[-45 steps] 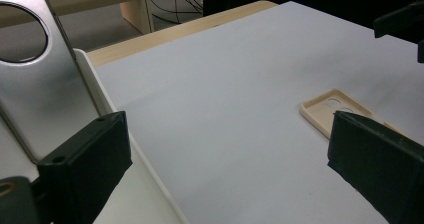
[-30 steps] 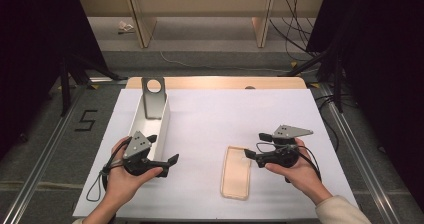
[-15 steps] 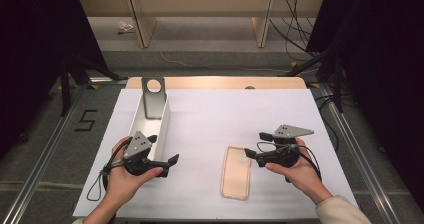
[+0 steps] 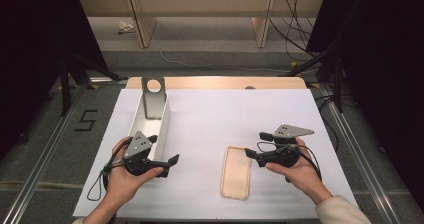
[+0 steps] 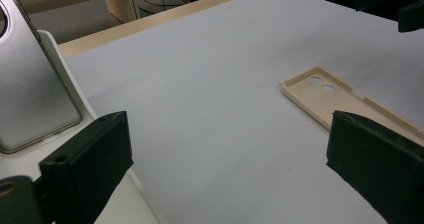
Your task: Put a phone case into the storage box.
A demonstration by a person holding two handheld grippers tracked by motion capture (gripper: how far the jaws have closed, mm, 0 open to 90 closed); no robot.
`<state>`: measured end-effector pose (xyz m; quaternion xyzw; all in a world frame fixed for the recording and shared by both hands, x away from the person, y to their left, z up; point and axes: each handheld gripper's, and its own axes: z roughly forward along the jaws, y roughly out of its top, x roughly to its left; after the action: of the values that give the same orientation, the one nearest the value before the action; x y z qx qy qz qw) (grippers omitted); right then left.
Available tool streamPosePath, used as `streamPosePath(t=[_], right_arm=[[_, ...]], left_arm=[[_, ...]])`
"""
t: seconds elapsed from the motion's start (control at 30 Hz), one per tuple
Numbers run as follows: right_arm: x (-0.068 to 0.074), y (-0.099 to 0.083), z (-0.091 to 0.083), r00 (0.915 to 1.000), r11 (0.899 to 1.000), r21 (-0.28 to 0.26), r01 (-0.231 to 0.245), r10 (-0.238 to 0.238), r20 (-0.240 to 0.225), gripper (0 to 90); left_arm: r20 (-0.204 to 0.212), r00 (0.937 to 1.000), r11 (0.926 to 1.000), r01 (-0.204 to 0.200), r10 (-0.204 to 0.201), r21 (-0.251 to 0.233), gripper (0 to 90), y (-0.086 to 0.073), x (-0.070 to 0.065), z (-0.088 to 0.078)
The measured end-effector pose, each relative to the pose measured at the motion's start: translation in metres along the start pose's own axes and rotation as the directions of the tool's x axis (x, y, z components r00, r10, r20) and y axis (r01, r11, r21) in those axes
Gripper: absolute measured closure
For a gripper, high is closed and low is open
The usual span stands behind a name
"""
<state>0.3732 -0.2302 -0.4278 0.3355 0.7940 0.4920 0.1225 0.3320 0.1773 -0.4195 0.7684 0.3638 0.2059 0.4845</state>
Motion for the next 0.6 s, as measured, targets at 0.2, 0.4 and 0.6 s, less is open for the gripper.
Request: streamPosePath(t=[0.2,0.4,0.6], right_arm=[[0.0004,-0.0001,0.0000,1.0000,1.000,0.002,0.002,-0.002,-0.001,16.3],[0.0011,0.0001,0.0002,0.9999,1.000,0.010,0.007,-0.007,-0.007,16.4],[0.0032,-0.0008,0.0021,0.9990,0.999,0.034,0.035,-0.034,-0.029,17.2]], left_arm=[[-0.003,1.0000,1.0000,0.004,-0.004,0.004,3.8,-0.0008,-0.0004,0.0006],[-0.002,1.0000,1.0000,0.002,-0.002,-0.002,3.6,0.0001,-0.0002,-0.0002],[0.006,1.0000,1.0000,0.002,-0.002,-0.002,3.8,-0.0004,-0.0020,-0.0002]])
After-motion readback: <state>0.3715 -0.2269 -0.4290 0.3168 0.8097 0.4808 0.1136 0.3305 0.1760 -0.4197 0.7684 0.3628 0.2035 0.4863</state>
